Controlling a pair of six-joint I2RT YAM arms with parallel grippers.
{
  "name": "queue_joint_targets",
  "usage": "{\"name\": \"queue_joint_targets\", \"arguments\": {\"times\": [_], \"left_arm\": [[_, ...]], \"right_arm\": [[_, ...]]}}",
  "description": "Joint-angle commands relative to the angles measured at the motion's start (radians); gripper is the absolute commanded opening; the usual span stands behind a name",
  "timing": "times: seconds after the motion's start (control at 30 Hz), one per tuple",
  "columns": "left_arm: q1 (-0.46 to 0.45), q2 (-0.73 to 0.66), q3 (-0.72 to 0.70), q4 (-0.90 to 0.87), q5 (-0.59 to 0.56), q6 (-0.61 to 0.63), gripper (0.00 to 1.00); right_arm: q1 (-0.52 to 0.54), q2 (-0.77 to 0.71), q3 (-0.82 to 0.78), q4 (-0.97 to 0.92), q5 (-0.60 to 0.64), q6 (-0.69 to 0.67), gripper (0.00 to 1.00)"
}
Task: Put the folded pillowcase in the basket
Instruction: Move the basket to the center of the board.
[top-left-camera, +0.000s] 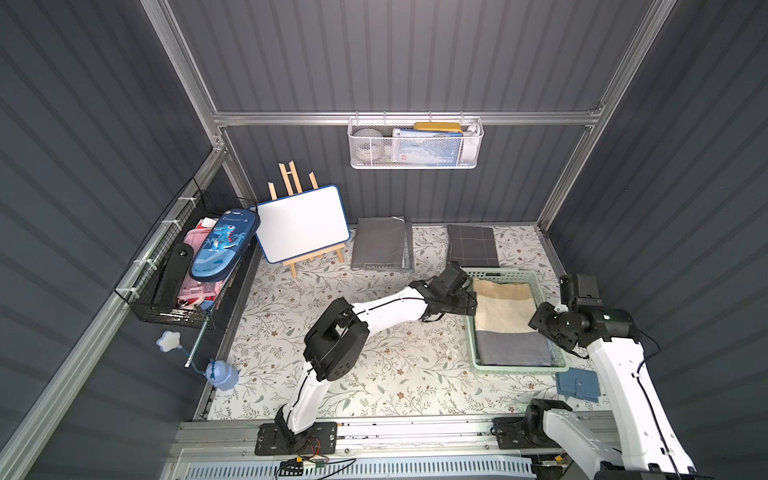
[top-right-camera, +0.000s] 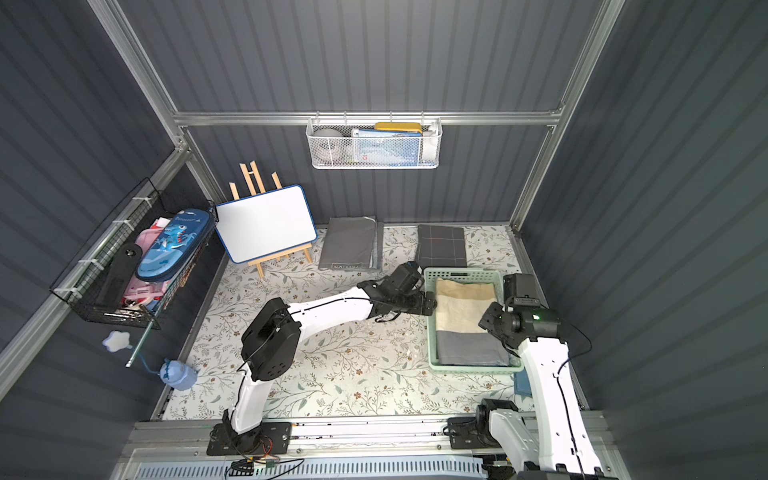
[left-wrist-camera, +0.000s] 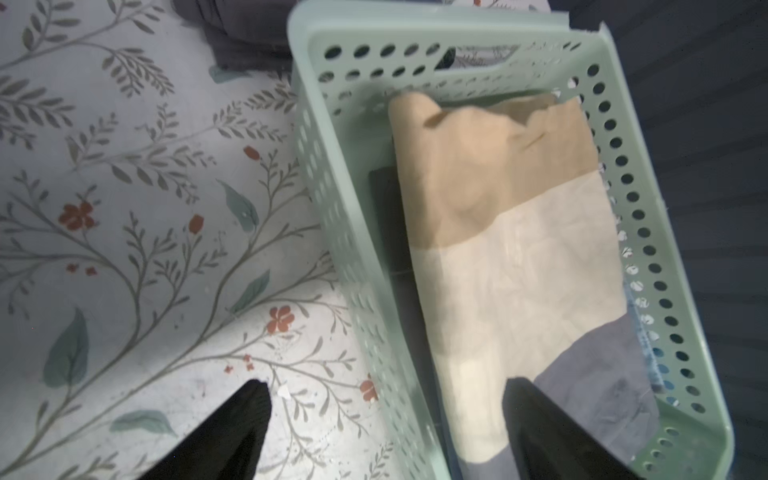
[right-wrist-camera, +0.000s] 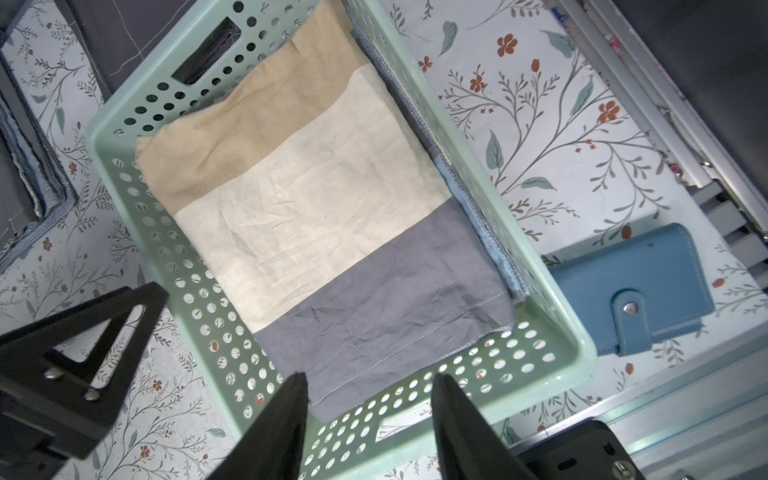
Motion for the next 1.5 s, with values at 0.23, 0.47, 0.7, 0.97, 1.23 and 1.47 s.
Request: {"name": "queue_joint_targets", "arguments": {"times": [0.23, 0.47, 0.7, 0.97, 1.23, 1.47], "left_arm": [[-0.007, 0.055, -0.007, -0.04, 0.017, -0.029, 0.18], [-0.007, -0.054, -0.101, -0.099, -0.05, -0.085, 0.0], [0.0, -0.247, -0.305, -0.344, -0.184, -0.099, 0.0], [0.139, -0.393, -0.406, -0.533, -0.25, -0.119, 0.03], [0.303, -0.397, -0.394, -0.597, -0.364, -0.065, 0.06], [0.343, -0.339, -0.323, -0.65, -0.428, -0.06, 0.05]], "right_arm": [[-0.001, -0.039, 0.012, -0.013, -0.04, -0.029, 0.51], [-0.001, -0.031, 0.02, 0.002, -0.068, -0.022, 0.5], [-0.001, 0.003, 0.004, 0.041, -0.131, -0.003, 0.49], [0.098, 0.09, -0.047, 0.171, -0.183, 0.081, 0.52], [0.194, 0.216, -0.1, 0.353, -0.199, 0.142, 0.54], [0.314, 0.488, 0.012, 0.495, -0.24, 0.163, 0.58]]}}
